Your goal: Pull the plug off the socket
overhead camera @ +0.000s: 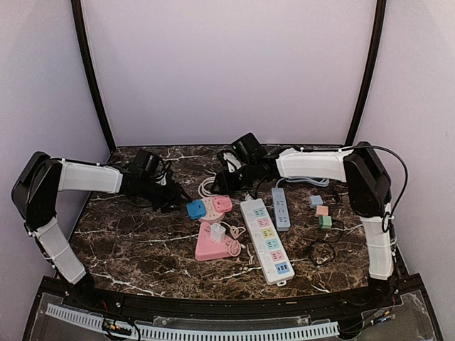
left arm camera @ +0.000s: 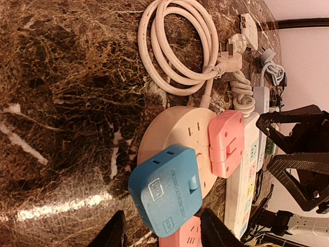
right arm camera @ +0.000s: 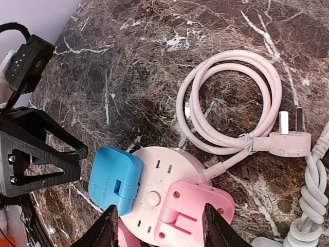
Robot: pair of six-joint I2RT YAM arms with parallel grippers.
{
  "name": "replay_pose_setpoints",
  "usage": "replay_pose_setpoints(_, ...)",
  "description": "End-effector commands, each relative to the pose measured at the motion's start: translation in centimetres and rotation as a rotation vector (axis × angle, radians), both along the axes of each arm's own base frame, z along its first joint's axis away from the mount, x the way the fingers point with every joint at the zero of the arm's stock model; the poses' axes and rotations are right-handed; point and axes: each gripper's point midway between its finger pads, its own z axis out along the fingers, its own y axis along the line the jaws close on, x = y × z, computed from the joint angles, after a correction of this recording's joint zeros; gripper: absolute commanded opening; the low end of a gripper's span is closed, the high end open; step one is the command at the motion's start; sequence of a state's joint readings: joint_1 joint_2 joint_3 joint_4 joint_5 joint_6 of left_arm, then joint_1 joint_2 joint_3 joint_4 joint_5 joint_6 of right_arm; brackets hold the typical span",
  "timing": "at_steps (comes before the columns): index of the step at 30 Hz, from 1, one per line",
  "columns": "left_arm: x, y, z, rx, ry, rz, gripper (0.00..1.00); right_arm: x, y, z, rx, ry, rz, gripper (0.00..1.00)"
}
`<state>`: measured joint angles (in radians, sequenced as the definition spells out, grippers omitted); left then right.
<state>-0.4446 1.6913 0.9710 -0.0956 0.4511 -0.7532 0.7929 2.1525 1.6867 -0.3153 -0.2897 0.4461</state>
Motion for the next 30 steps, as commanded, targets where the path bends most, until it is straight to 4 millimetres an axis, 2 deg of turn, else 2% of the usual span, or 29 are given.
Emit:
replay_pose_setpoints(1, -0.3, -0.7, -0.8, -0.065, 0.035, -0.009, 0.48, 0.2, -1.0, -0.7, -0.061, -0.031, -0.014, 0.55)
replay_pose_setpoints(6, -0.4, -1.1, -1.6, -0.092, 0.055, -0.011, 0.49, 0.4, -1.9, -1.3, -0.095, -0.04, -0.041, 0.61)
replay_pose_setpoints(11, -0.6, -1.3, -2.2, -0.106, 0.076, -0.016, 0.49, 0.0, -1.7, -2.2, -0.096, -0.013, -0.023, 0.66)
replay_pose_setpoints(20, -0.7, -1.5, -2.6, -0.113, 0.088, -0.021, 0.48, -0.5, -1.9, -4.3, -0.081, 0.07, -0.019, 0.7)
replay_pose_setpoints(30, -0.6, -1.7, -2.7, -0.125, 0.099, -0.02, 0.48, -0.6, -1.7, -5.2, -0.056, 0.122, -0.019, 0.69)
